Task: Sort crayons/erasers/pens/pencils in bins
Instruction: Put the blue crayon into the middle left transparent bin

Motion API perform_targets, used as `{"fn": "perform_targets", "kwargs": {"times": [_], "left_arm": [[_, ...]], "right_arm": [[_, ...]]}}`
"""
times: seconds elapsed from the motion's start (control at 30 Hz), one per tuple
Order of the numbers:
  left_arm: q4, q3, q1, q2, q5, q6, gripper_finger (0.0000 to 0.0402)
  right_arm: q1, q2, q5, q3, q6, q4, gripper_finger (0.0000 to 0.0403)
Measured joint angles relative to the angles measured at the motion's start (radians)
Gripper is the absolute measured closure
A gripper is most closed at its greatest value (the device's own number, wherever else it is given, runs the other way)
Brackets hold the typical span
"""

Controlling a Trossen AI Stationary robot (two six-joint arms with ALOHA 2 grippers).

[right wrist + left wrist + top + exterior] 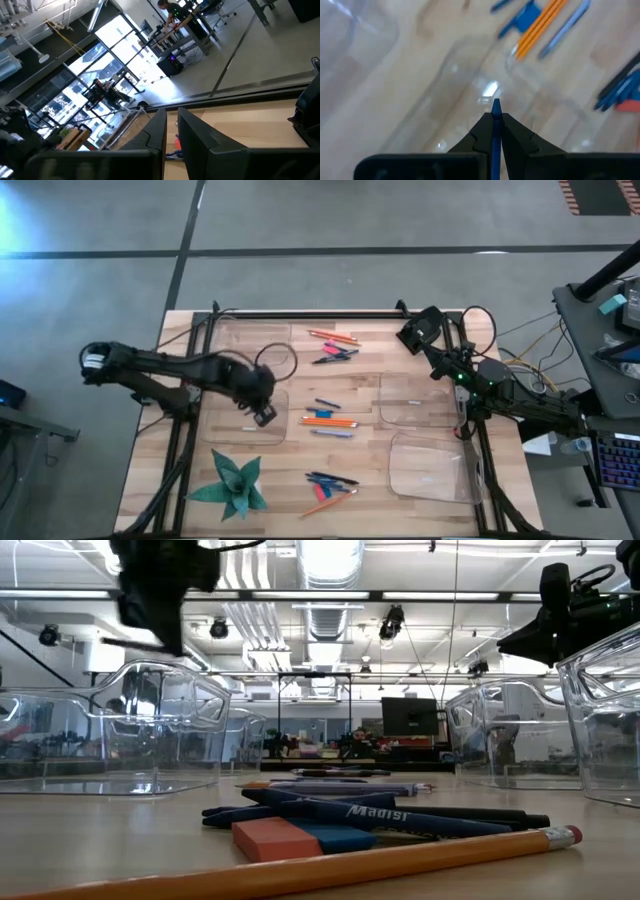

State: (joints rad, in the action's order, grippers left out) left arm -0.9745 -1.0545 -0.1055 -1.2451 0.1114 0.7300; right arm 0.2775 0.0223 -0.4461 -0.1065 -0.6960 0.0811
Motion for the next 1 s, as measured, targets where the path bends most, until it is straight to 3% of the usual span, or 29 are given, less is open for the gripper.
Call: {"fn": "perform_targets", "kwargs": {"times": [0.23,0.43,1.0], "left_arm": [[0.087,0.177,-0.069,-0.009,0.002,0.173,0.0393],[0.213,0.267,-0.071,-0.058,0.005,0.181,0.0393],[0.29,0.28,-0.07,-0.249,0.052,0.123,0.0393]], "right_arm": [[0.0,0.0,0.0,0.0,0.0,0.0,0.0364],[0.0,0.0,0.0,0.0,0.0,0.0,0.0364],[0.0,0.0,0.0,0.0,0.0,0.0,0.0364]]}}
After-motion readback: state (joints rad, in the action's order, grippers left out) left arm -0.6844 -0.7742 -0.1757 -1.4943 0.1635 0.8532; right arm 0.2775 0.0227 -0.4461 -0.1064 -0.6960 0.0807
